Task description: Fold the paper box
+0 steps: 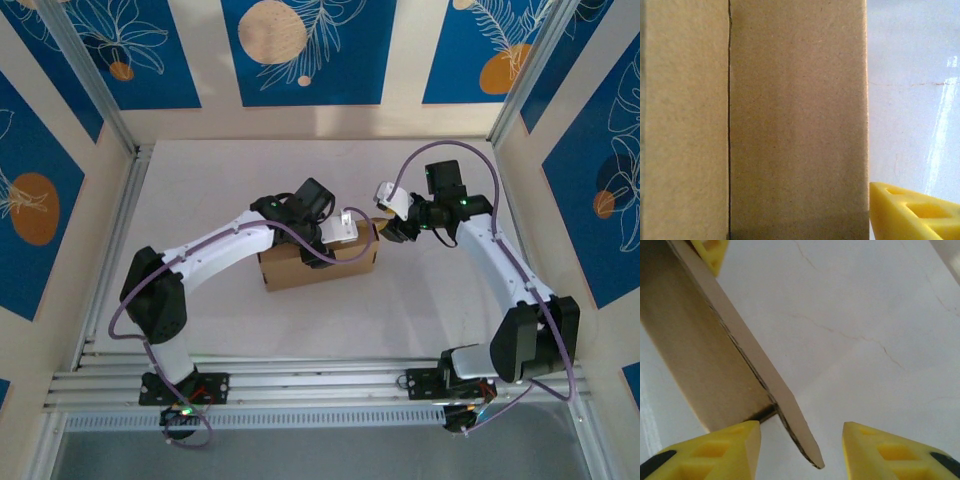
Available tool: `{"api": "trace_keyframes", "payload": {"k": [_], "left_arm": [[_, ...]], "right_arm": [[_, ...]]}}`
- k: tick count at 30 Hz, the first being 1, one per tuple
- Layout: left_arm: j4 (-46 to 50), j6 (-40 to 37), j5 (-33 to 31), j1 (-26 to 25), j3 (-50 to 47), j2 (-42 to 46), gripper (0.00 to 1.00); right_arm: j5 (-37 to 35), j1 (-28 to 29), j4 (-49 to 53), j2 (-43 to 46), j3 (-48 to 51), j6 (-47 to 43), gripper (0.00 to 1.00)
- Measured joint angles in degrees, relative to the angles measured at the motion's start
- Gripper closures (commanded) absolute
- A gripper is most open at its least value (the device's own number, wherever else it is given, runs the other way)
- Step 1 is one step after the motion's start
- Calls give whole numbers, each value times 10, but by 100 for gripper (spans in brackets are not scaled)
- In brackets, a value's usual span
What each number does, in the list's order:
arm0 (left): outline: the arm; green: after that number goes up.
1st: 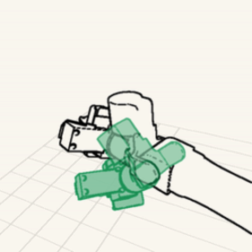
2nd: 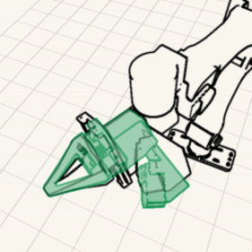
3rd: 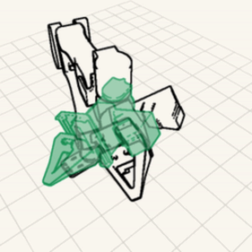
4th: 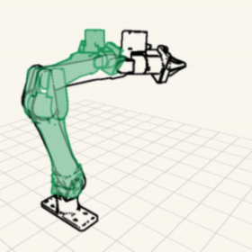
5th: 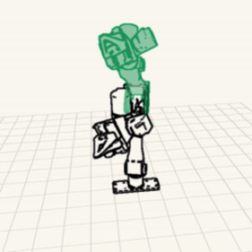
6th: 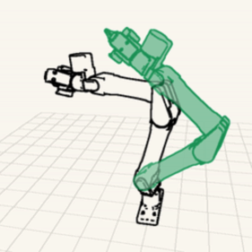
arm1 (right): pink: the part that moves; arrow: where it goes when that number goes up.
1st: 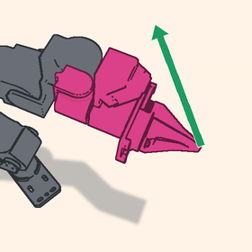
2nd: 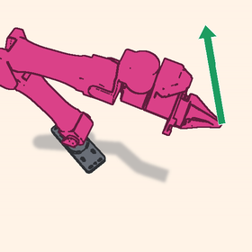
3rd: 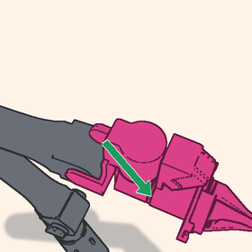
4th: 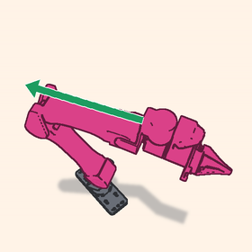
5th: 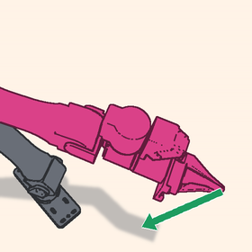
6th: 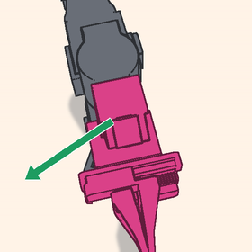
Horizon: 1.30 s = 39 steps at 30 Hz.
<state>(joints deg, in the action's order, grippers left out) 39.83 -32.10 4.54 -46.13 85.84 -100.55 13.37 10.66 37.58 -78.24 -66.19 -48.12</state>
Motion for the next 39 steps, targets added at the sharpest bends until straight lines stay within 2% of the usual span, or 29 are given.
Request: {"api": "trace_keyframes", "payload": {"k": [7,9,13,18,23,29,33,39], "left_arm": [[0,0,0,0,0,0,33],[0,0,0,0,0,0,33],[1,0,0,2,1,0,34],[10,0,0,2,3,0,34],[19,5,-1,2,7,0,34],[26,19,-10,2,21,-12,34],[27,26,-21,3,27,-19,34],[27,39,-31,4,32,-24,34]], "right_arm": [[-17,16,8,-9,-2,-6,84],[-20,25,20,-14,-11,-4,88],[-31,35,48,-25,-36,6,89],[-44,43,84,-28,-56,31,97],[-58,55,111,-37,-78,65,93],[-71,63,129,-65,-114,166,96],[-130,91,140,-93,-146,236,100],[-184,118,158,-129,-193,340,100]]}}
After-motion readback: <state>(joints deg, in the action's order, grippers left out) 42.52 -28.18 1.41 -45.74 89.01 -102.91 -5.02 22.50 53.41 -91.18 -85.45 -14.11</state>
